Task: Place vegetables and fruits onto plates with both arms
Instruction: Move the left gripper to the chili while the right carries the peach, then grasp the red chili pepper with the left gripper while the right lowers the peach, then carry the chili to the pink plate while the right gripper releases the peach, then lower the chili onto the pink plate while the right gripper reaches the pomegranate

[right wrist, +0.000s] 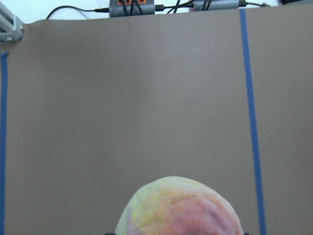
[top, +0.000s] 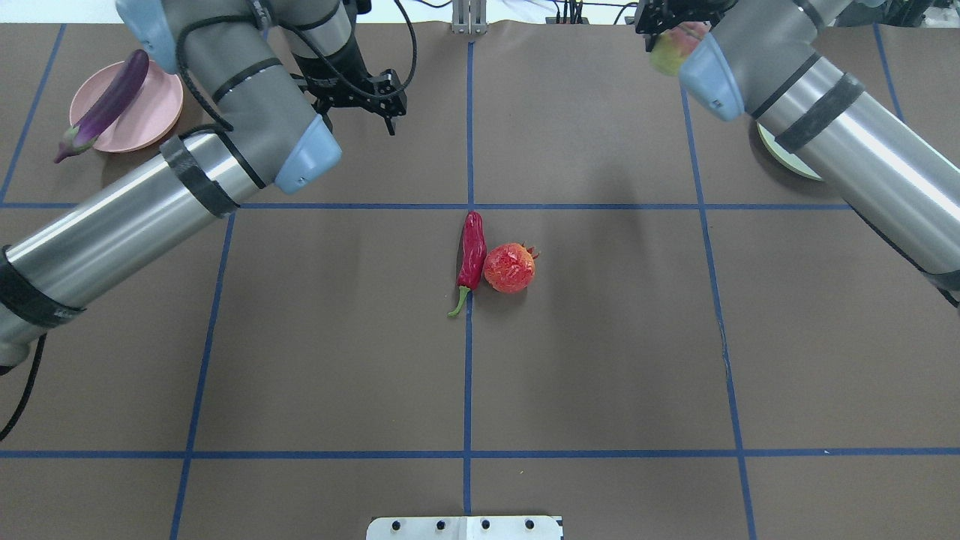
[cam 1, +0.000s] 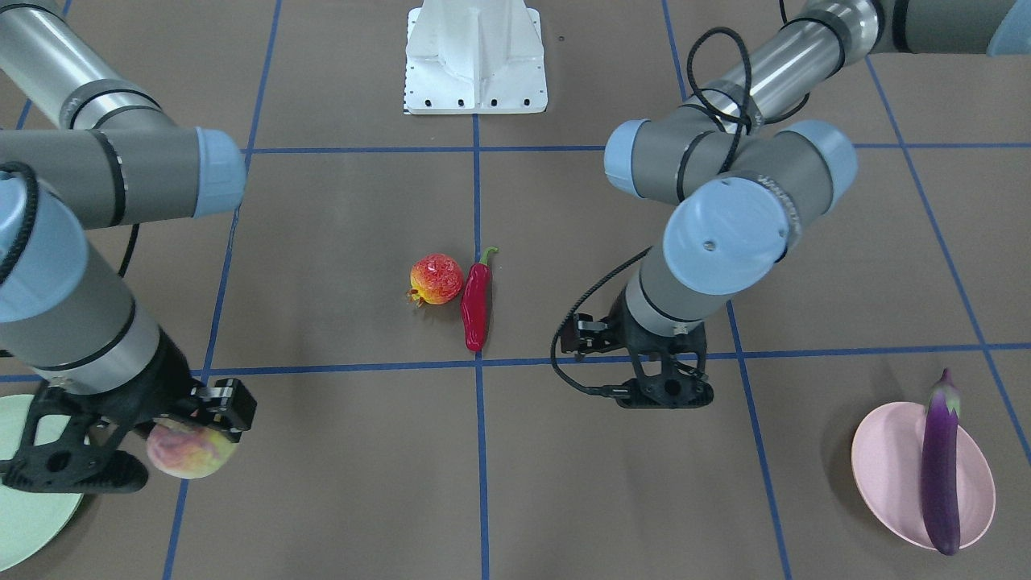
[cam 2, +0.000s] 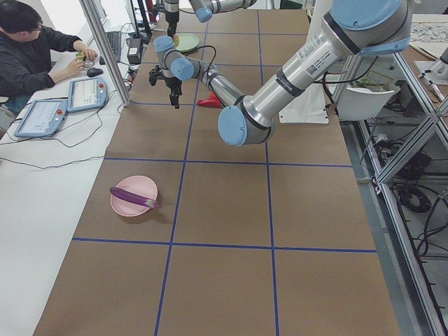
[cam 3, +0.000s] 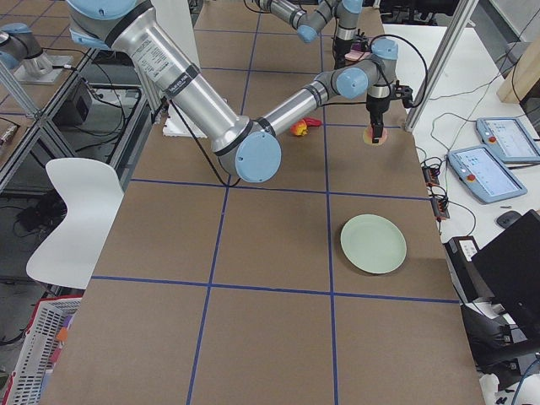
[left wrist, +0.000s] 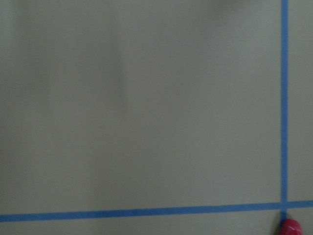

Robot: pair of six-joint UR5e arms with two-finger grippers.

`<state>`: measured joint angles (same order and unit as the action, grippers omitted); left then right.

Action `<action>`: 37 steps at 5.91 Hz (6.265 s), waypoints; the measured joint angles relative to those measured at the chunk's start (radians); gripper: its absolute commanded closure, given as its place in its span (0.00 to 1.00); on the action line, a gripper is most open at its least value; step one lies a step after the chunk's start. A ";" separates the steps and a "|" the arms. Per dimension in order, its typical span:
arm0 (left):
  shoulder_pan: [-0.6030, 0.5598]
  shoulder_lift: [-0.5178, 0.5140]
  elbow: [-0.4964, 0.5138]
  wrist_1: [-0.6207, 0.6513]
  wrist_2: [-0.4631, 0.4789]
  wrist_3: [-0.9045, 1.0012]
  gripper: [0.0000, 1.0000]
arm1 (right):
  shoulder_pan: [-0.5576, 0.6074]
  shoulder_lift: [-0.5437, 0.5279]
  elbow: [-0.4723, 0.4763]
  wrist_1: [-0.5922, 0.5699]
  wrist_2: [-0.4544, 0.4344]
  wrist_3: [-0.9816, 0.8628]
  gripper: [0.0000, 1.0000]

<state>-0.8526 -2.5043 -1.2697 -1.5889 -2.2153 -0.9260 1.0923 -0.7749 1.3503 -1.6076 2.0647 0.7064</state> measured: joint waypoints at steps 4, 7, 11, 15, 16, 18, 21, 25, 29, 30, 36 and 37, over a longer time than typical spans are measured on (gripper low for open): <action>0.185 -0.066 0.104 -0.188 0.115 -0.251 0.00 | 0.071 -0.103 -0.040 0.082 -0.115 -0.214 1.00; 0.223 -0.090 0.191 -0.282 0.187 -0.292 0.22 | 0.096 -0.149 -0.139 0.240 -0.136 -0.271 1.00; 0.254 -0.091 0.224 -0.316 0.198 -0.295 0.45 | 0.118 -0.182 -0.183 0.248 -0.137 -0.351 1.00; 0.239 -0.091 0.224 -0.311 0.194 -0.290 1.00 | 0.115 -0.196 -0.224 0.247 -0.126 -0.368 1.00; 0.195 -0.091 0.220 -0.308 0.172 -0.284 1.00 | 0.108 -0.210 -0.227 0.246 -0.114 -0.369 1.00; 0.097 -0.091 0.219 -0.277 0.108 -0.212 1.00 | 0.079 -0.222 -0.239 0.245 -0.088 -0.369 1.00; 0.006 -0.091 0.221 -0.236 0.077 -0.107 1.00 | 0.038 -0.226 -0.270 0.246 -0.060 -0.367 0.02; -0.125 -0.083 0.228 -0.126 0.037 0.142 1.00 | 0.057 -0.209 -0.186 0.226 0.127 -0.332 0.01; -0.253 0.031 0.262 0.025 0.171 0.590 1.00 | -0.017 -0.201 0.073 0.155 0.247 0.032 0.01; -0.257 0.061 0.286 0.009 0.206 0.611 1.00 | -0.052 -0.196 0.119 0.155 0.247 0.114 0.01; -0.236 0.122 0.472 -0.204 0.382 0.614 0.11 | -0.248 -0.102 0.162 0.155 0.127 0.371 0.01; -0.225 0.122 0.474 -0.209 0.398 0.612 0.00 | -0.270 -0.102 0.162 0.155 0.109 0.373 0.01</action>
<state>-1.0774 -2.3827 -0.7954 -1.7980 -1.8172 -0.3141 0.8222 -0.8767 1.5121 -1.4527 2.1736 1.0793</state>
